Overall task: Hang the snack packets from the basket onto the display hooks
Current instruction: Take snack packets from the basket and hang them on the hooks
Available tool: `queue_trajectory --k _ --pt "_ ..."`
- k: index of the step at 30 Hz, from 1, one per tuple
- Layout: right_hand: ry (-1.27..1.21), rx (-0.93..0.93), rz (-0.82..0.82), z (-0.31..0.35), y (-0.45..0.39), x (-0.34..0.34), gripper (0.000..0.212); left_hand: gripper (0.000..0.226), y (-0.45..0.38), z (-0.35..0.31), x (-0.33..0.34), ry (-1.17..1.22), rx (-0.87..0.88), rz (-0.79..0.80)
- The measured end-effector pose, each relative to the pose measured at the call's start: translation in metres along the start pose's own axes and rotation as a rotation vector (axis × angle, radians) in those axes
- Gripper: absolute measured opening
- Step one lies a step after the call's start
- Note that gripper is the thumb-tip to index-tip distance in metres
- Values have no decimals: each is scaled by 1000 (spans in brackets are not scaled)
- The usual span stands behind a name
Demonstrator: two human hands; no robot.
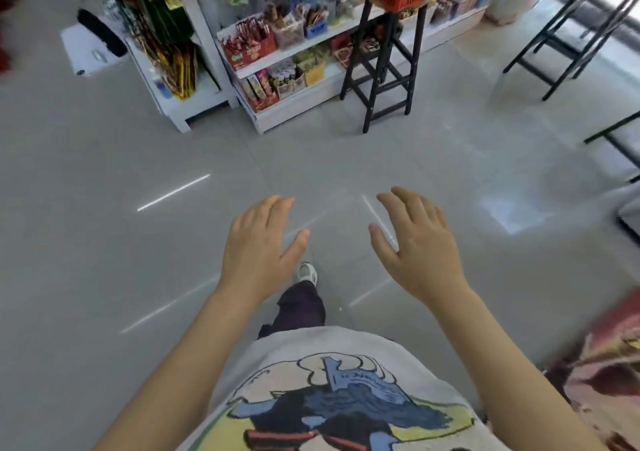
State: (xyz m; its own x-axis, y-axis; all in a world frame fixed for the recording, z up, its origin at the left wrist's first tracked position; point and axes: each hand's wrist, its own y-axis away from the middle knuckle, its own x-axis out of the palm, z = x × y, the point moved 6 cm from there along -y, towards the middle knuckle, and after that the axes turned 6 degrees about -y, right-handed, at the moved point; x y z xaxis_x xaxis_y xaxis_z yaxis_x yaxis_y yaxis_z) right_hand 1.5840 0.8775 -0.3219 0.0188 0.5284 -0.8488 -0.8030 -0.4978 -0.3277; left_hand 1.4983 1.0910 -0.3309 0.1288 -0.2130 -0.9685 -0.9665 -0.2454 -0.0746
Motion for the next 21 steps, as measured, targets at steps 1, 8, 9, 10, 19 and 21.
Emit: queue_trajectory --k 1,8,9,10,19,21 --pt "11 -2 4 -12 -21 4 43 60 -25 -1 6 8 6 -5" --pt "124 78 51 -94 -176 14 46 61 -224 -15 28 46 105 31" --pt "138 99 44 -106 -195 10 47 62 -252 -19 29 50 128 50" --pt "158 122 28 -118 -213 5 47 63 -279 -24 31 44 151 63" --pt "174 347 -40 -256 -339 4 49 64 -505 -96 55 16 338 112" --pt "164 340 -38 -292 -376 12 49 64 -554 -108 67 -2 339 113"
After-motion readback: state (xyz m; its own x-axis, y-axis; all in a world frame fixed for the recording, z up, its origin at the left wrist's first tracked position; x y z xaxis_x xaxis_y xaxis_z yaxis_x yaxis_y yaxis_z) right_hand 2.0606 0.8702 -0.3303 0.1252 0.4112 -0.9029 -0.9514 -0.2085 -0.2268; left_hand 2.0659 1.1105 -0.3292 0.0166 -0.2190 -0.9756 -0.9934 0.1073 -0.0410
